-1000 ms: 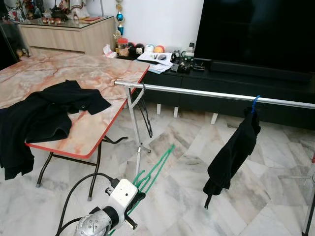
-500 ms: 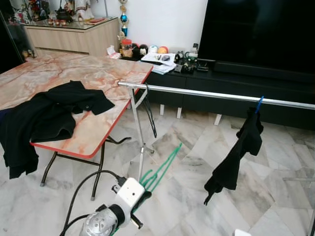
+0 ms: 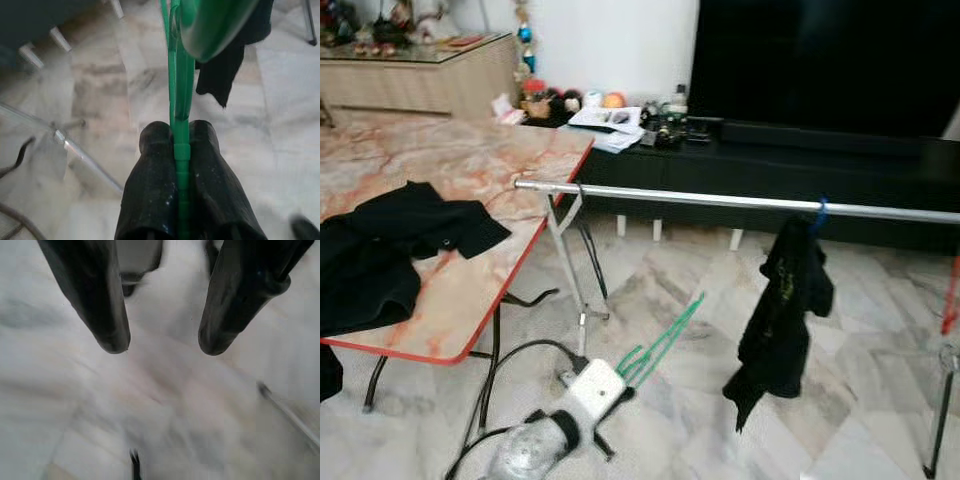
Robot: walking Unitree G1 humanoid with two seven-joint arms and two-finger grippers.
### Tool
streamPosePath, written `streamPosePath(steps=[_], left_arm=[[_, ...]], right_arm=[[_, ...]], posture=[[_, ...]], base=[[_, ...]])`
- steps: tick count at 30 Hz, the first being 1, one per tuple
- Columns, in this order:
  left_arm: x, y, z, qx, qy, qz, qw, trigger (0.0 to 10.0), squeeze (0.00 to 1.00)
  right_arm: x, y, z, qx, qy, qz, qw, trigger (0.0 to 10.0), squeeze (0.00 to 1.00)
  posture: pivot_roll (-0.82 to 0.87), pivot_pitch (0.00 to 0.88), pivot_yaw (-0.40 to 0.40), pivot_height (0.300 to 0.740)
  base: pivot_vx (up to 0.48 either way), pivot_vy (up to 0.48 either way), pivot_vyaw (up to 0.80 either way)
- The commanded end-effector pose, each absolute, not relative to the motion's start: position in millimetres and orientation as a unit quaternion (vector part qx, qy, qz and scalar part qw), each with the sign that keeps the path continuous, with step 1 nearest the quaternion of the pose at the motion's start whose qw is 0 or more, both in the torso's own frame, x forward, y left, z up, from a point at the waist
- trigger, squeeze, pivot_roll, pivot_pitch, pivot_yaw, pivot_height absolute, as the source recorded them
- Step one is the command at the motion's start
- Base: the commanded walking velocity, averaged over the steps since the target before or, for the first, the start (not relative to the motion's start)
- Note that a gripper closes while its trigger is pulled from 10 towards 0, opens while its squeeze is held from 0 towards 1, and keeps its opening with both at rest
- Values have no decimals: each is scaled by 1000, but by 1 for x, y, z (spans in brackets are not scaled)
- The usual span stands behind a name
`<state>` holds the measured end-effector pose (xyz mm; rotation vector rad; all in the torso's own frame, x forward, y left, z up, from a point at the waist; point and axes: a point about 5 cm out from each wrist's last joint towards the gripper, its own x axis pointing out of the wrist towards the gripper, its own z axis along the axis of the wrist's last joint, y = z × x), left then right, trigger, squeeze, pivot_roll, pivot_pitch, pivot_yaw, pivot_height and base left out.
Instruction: Hang hanger
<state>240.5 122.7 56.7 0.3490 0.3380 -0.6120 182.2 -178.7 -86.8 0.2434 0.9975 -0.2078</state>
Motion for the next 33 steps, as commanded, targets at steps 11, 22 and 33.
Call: streamPosePath(steps=[11, 22, 33], left_arm=[[247, 103, 65, 178, 142, -339, 913, 10000, 0], [246, 85, 66, 196, 142, -395, 886, 10000, 0], [258, 72, 60, 244, 160, -403, 868, 10000, 0]], right_arm=[[177, -193, -88, 108, 478, -115, 864, 10000, 0], [173, -191, -90, 98, 491, -109, 859, 10000, 0], [175, -190, -89, 88, 494, -92, 860, 10000, 0]], posture=[[167, 0, 4, 740], [173, 0, 8, 740], [165, 0, 11, 740]], base=[[377, 0, 0], [378, 0, 0], [164, 0, 0]])
